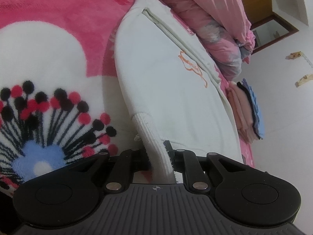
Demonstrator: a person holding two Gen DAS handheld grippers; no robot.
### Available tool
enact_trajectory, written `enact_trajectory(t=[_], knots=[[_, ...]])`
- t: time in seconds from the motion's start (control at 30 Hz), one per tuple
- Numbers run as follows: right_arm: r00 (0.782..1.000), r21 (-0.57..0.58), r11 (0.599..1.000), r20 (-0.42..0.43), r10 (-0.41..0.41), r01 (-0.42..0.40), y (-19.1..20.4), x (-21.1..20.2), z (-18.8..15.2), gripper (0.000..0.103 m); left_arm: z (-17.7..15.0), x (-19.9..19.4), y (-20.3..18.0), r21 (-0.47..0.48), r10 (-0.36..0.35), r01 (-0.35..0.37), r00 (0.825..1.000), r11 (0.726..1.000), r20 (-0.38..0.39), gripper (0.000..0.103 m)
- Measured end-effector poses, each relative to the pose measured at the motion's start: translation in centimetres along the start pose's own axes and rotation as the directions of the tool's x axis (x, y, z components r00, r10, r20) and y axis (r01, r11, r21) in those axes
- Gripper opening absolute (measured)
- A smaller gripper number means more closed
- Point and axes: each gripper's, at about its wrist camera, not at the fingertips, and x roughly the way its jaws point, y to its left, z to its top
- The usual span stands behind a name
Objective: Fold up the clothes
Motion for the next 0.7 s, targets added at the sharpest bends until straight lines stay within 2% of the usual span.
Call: enact_trajectory(t=[0.1,0.2,0.33,0.43,0.53,0.7], knots=[[0.998,0.042,0.998,-0.033,0.044,-0.043,-0.6,0.3,-0.7,0.033,-0.1,0.0,-0.2,0.012,0.001,-0.001,1.000,1.000,0.006,0.012],[0.999,0.068,0.996,0.000,0.050,-0.050,-1.0,0.7,-0.6,0.028,-0.1,-0.1,-0.5,0.029,0.009,-0.010,1.000,1.000,0.010,0.008],[0.998,0.079,0.996,0.048,0.041,-0.045,-1.4,1.3,-0.6,0.009,-0.5,-0.3,-1.4,0.070,0.045,-0.048,0.998,0.996,0.039,0.004],[0.994,0.062,0.997,0.097,0.049,-0.055,-1.0,0.7,-1.3,0.007,-0.8,-0.8,-2.6,0.109,0.071,-0.079,0.995,0.991,0.075,0.003],[0.985,0.027,0.996,0.147,0.085,-0.090,0.0,-0.6,-1.9,0.006,-0.9,-2.0,-3.3,0.126,0.034,-0.048,0.994,0.991,0.109,0.003],[0.972,-0.064,0.986,0.170,0.160,-0.151,2.4,-2.8,-2.8,0.006,-0.8,-4.3,-4.3,0.153,0.007,-0.029,0.989,0.988,0.147,0.003]])
